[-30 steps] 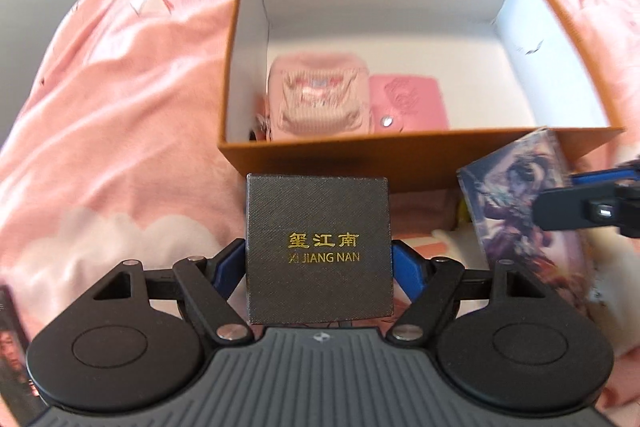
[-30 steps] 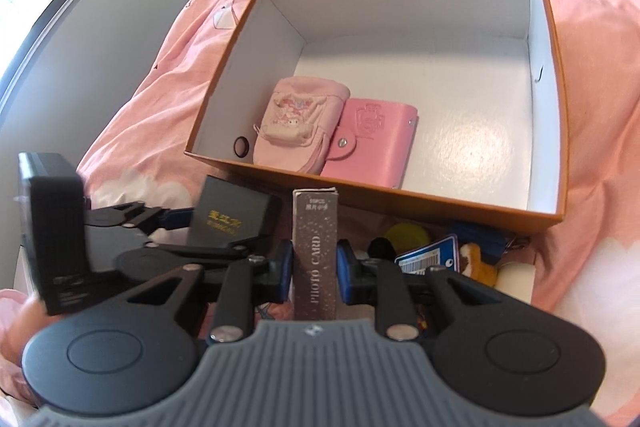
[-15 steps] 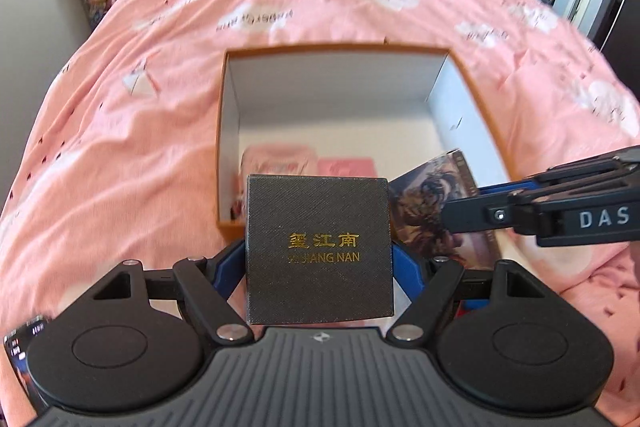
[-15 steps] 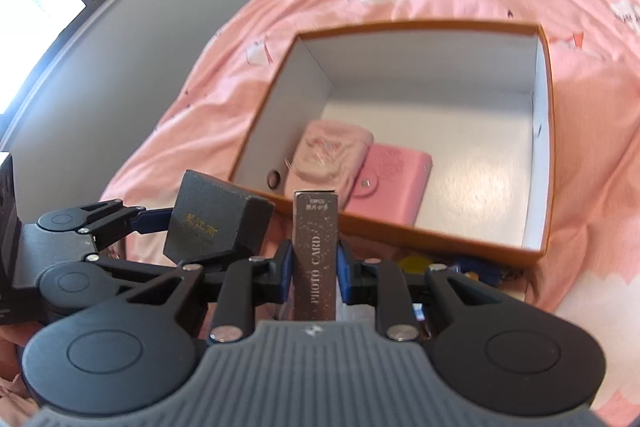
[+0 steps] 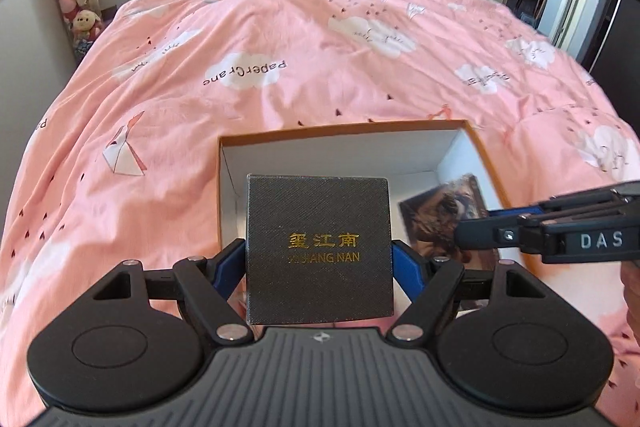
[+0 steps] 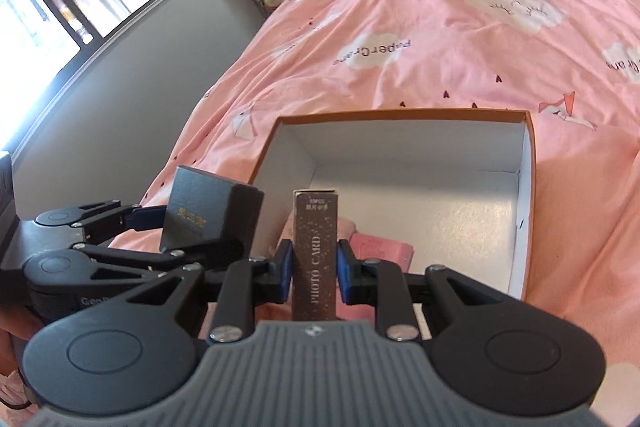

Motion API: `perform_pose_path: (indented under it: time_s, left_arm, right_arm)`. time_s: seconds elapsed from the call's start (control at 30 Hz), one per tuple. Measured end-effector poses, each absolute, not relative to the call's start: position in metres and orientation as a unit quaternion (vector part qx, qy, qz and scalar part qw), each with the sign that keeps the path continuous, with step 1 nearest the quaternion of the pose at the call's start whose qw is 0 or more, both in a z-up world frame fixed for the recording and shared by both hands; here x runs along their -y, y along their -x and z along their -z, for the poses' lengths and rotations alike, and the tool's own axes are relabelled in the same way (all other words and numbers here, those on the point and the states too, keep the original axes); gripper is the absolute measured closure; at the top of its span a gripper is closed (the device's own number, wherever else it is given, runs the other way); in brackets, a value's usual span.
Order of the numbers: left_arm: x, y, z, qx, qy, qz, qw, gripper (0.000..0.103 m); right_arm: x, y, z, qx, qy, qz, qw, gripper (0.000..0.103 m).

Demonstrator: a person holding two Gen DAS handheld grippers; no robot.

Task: Organize objects
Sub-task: 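Carry the black box and PHOTO CARD box with both tools into the orange box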

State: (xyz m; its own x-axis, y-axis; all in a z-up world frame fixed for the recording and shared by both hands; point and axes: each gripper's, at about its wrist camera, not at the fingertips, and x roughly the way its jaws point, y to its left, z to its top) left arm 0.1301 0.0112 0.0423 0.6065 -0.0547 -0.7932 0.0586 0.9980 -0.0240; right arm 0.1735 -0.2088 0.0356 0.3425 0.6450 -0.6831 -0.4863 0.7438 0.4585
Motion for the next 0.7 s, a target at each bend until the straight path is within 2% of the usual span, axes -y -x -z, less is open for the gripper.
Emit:
perform_pose_path:
  time_s: [0.4,0.57,0.7]
  left_arm:
    - [-0.005,-0.227,0.020,-0.497,0.001,0.002,0.868,0.015]
    - [-0.013,-0.246,0.046,-0.520,0.028,-0.020,0.854,0.015]
    - [-0.005,-0.251,0.049,-0.508,-0.007,-0.028,0.861,0.015]
  right_arm:
    - [0.199,-0.248,0.018,-0.499,-0.129,-0.303,0.802,0.079]
    - [0.195,-0.268,0.032,-0.508,-0.139,-0.285,0.801,0.079]
    - [0.189,-0.279,0.043,-0.516,-0.138,-0.278,0.798,0.079]
